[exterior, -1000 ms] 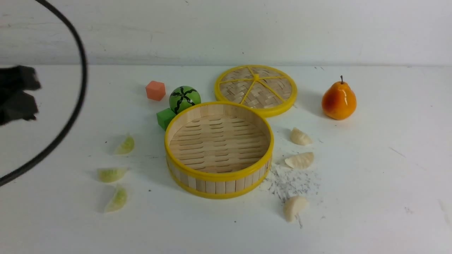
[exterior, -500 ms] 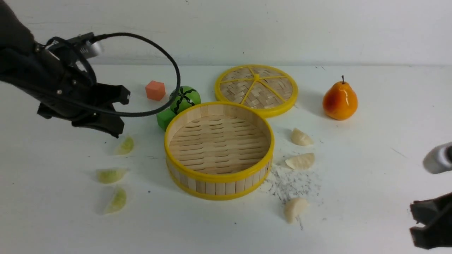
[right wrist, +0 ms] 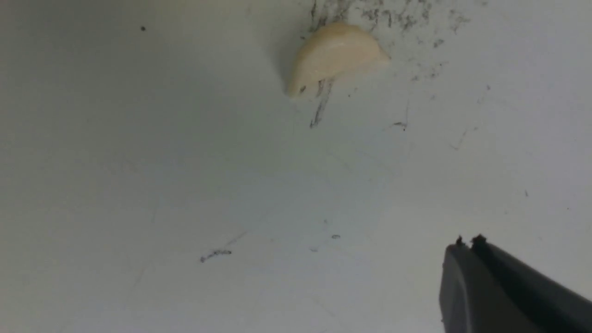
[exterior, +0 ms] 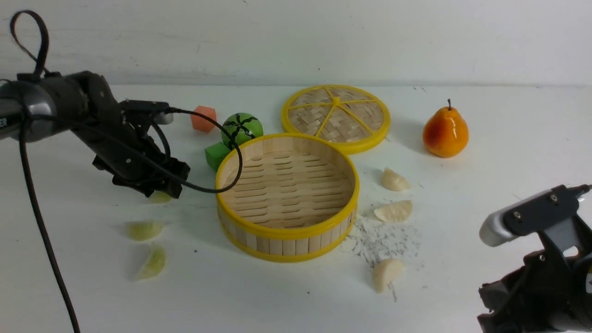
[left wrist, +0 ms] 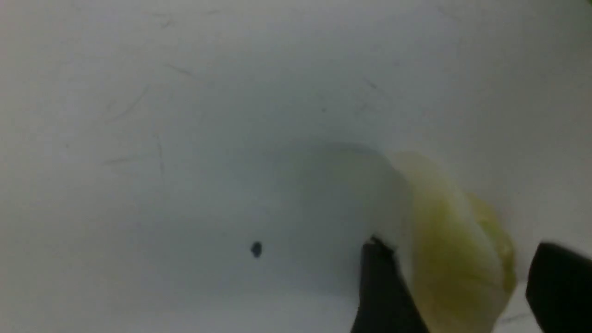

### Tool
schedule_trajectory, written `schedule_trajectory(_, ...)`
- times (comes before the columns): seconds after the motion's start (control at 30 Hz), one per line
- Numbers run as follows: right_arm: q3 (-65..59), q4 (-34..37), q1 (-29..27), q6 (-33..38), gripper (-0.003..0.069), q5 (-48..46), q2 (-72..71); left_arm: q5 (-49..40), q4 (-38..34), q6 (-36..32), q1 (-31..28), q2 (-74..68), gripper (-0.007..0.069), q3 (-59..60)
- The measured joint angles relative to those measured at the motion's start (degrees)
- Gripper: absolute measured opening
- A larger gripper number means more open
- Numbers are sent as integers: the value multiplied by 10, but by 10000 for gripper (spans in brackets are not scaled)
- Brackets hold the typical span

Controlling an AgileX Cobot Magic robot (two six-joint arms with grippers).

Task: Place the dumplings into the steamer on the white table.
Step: 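Reach for and grasp a dumpling on the table with the left gripper, then place the dumpling into the bamboo steamer basket with the left gripper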

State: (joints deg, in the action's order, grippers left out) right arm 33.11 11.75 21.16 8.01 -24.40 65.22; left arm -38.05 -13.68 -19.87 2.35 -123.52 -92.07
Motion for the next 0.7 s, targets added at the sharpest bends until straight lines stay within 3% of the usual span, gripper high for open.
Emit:
schedule_trajectory(0.13, 0, 1, 0, 1, -7, 6, 0, 23, 1, -1, 0, -4, 338, -1)
schedule_trajectory(0.27, 0, 1, 0, 1, -4, 7, 0, 23, -2, 0, 0, -6, 200, -2)
schedule_trajectory(0.47, 0, 1, 0, 1, -1, 11, 0, -29, -24, 6, 0, 9, 202, -5)
schedule_trajectory(0.7, 0, 1, 0, 1, 1, 14, 0, -96, -182, 85, 22, 74, 202, -86)
